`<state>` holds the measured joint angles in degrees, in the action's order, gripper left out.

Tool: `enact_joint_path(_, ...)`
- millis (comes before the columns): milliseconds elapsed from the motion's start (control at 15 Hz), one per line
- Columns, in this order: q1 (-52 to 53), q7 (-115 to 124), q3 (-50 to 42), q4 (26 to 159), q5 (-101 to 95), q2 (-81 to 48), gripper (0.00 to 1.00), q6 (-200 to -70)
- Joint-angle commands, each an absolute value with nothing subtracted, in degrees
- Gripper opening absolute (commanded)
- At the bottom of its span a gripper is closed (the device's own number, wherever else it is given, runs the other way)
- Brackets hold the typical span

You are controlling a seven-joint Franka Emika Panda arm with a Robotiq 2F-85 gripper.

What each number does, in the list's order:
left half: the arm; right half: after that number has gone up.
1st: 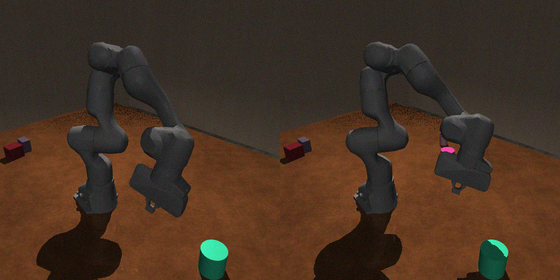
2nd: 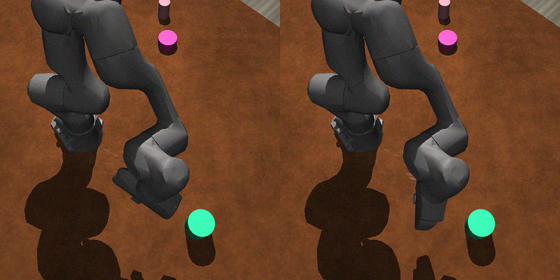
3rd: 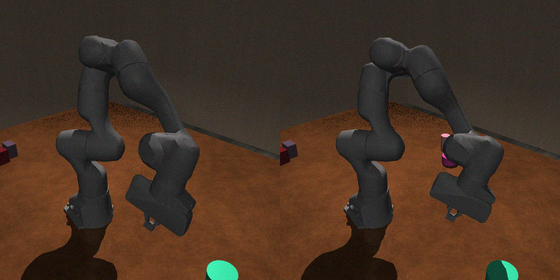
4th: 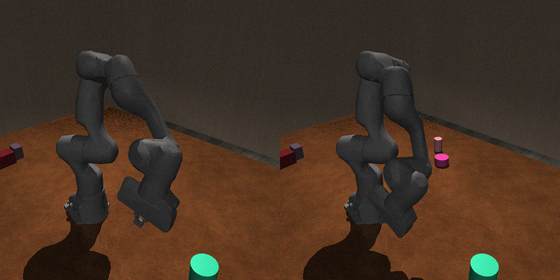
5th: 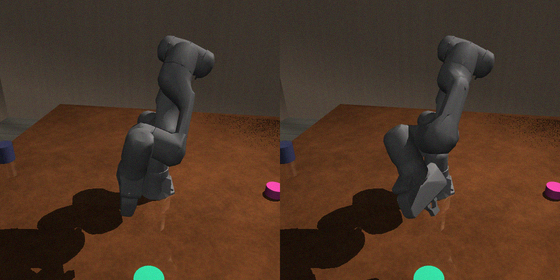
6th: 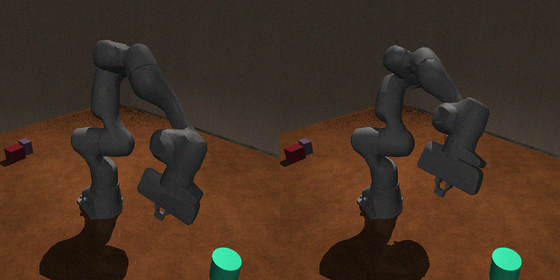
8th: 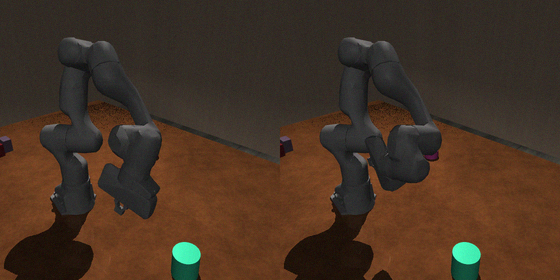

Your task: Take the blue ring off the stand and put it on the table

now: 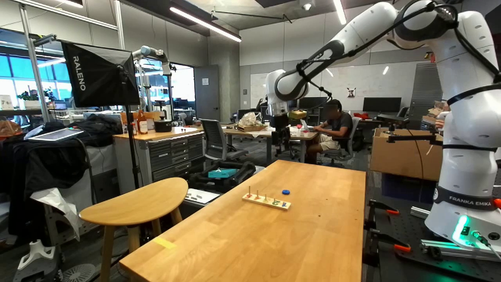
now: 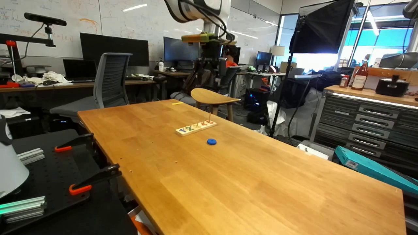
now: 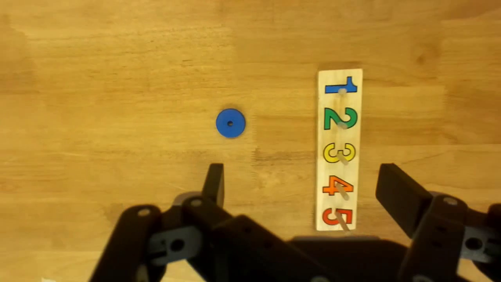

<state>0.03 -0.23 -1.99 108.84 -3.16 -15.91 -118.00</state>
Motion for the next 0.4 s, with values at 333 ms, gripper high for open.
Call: enact_joint_path(333,-0.16,-1.48,-0.98,110.99,-3.29,-8.2,1.0,-112.13)
